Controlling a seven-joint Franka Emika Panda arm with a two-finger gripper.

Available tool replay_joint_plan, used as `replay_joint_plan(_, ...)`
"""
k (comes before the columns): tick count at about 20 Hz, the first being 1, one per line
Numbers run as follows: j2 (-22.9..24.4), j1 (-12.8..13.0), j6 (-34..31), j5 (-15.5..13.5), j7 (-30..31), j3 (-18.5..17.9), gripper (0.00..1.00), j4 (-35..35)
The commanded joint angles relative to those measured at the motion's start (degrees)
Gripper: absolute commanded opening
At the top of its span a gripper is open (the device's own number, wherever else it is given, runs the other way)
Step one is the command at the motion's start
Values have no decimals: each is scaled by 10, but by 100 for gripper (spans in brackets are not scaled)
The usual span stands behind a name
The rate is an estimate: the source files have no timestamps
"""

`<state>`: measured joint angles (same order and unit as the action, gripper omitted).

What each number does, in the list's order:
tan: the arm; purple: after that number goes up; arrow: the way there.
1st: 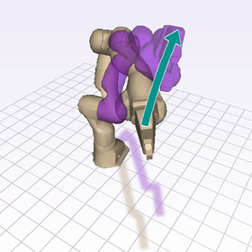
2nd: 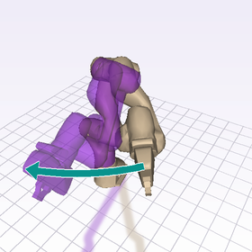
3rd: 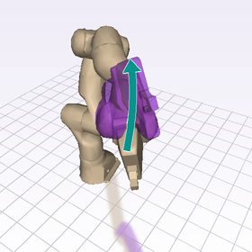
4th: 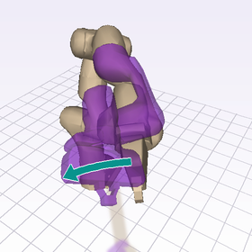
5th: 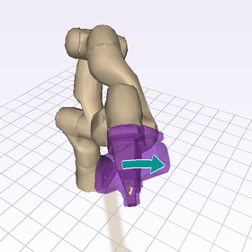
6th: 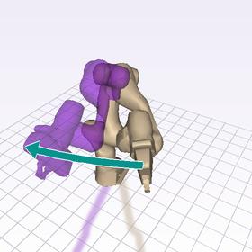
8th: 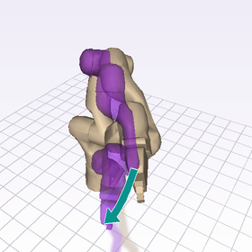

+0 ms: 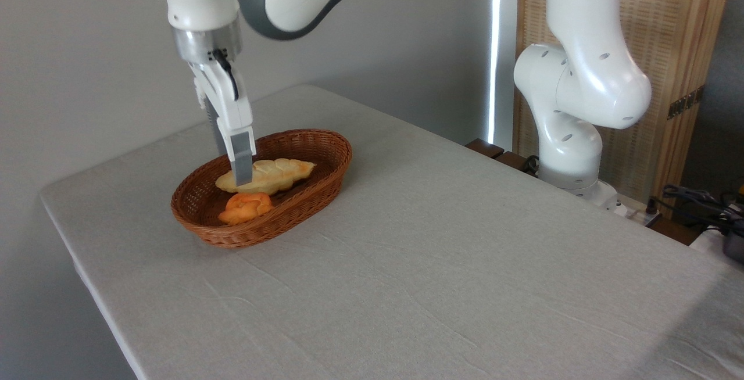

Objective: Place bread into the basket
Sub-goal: 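Lower the roll into the basket and open the gripper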

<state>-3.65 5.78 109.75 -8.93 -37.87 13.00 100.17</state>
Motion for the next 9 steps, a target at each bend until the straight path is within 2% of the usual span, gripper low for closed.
replay_joint_plan(1, 28, 1, -84, 28, 3, -60, 100, -36)
replay_joint_plan(5, 44, 0, -103, 37, 3, -127, 100, -42)
replay_joint_plan(9, 46, 0, -110, 57, 9, -147, 100, -41)
